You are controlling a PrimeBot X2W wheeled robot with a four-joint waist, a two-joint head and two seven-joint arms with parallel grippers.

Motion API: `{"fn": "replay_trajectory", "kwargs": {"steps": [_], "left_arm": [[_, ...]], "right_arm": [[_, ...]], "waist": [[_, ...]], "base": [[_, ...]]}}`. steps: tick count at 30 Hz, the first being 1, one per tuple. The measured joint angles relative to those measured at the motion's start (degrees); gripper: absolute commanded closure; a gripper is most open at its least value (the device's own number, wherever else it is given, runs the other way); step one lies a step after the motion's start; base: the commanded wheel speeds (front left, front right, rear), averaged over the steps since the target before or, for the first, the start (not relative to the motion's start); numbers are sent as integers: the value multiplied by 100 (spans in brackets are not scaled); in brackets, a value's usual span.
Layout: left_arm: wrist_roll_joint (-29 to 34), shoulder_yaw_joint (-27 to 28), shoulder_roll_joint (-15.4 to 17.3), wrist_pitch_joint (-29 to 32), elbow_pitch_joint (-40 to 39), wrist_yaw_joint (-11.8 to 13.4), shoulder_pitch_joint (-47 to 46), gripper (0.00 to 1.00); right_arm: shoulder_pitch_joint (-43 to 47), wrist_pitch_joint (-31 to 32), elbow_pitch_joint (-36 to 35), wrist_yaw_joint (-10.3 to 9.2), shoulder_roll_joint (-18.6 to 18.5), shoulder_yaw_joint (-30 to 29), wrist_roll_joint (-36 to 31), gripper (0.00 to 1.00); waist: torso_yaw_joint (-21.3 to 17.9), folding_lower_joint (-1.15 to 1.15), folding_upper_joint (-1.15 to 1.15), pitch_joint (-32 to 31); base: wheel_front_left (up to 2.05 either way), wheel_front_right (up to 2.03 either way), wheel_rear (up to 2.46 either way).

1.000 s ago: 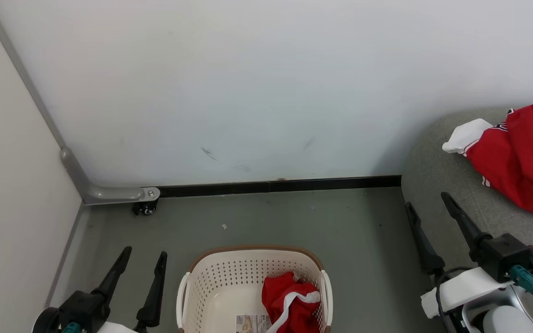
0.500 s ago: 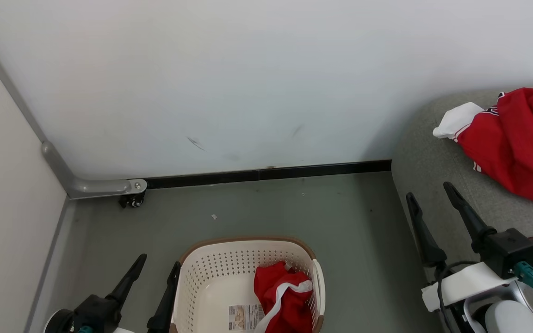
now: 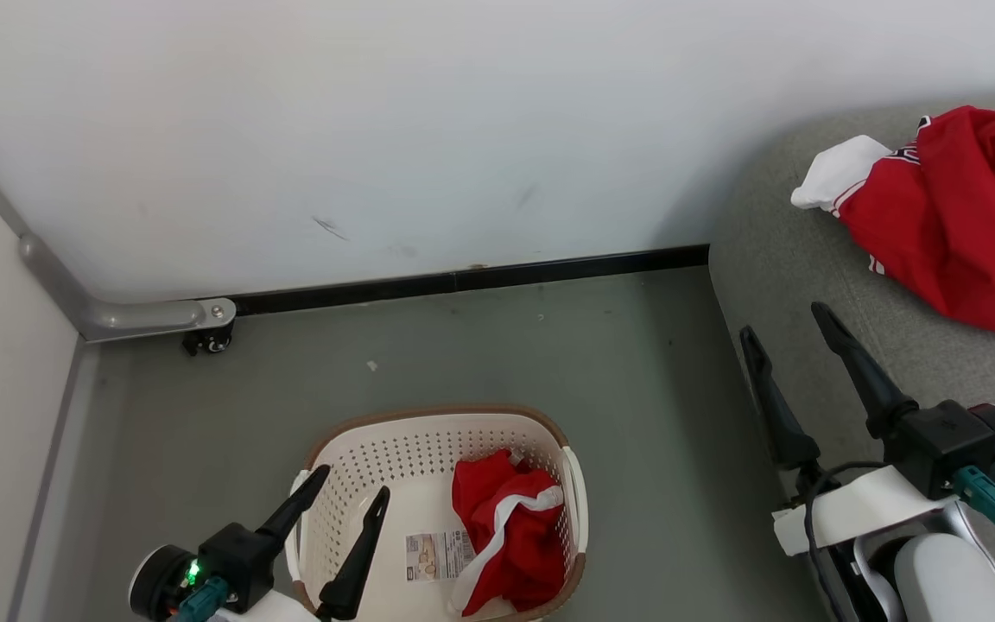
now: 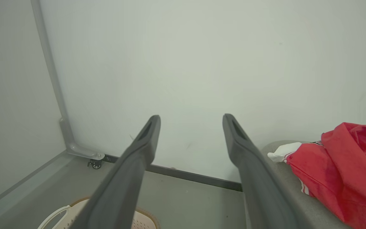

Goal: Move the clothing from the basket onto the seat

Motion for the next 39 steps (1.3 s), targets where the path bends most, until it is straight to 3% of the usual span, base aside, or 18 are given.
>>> {"fn": "replay_trajectory", "kwargs": {"steps": [26,39], "left_arm": [[2,-523,-176,1000,777,-148,-1193,0],[71,-1039,-294,1369,1293,-194,-1847,0]], "right_arm": [[-959,0,-510,0,-8,276,78,0],[-1374,-16,-565,0,-13,438,272,0]], "waist": [[-412,0,0,1131],[-565,0,0,1765]], "base": [[0,0,0],[0,0,0]]}}
